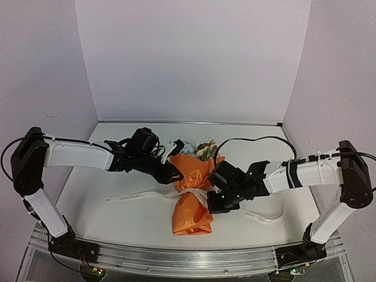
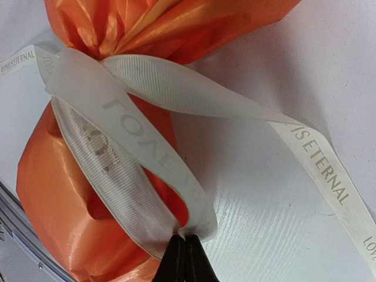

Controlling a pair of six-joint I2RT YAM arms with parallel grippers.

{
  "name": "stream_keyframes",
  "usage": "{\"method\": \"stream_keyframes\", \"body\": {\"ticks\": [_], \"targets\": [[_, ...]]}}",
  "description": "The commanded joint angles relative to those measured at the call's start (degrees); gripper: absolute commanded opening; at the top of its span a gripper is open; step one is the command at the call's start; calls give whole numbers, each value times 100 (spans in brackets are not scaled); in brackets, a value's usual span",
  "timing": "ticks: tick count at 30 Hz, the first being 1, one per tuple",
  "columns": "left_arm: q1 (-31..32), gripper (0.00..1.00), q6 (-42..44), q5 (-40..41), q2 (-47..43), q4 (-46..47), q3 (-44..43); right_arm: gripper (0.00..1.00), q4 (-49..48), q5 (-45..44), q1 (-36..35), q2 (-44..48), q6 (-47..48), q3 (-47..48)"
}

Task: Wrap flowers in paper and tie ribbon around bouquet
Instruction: Cross the half-tied ribbon over the folded bouquet.

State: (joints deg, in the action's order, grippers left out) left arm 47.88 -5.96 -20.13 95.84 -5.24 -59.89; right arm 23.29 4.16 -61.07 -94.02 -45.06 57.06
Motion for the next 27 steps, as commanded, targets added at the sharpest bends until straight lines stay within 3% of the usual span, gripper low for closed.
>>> {"method": "stream_keyframes", "body": {"ticks": [1,19,27], "targets": [[204,33,319,-338,-142,-412,-322,0,233,-106,-47,395,84,133],[578,29,759,-445,939,-887,-1077,5,475,-172,-147,968,472,-299],[818,21,1005,-438,1037,-1038,-1220,27,840,-430,-134,1255,626,-396]]}}
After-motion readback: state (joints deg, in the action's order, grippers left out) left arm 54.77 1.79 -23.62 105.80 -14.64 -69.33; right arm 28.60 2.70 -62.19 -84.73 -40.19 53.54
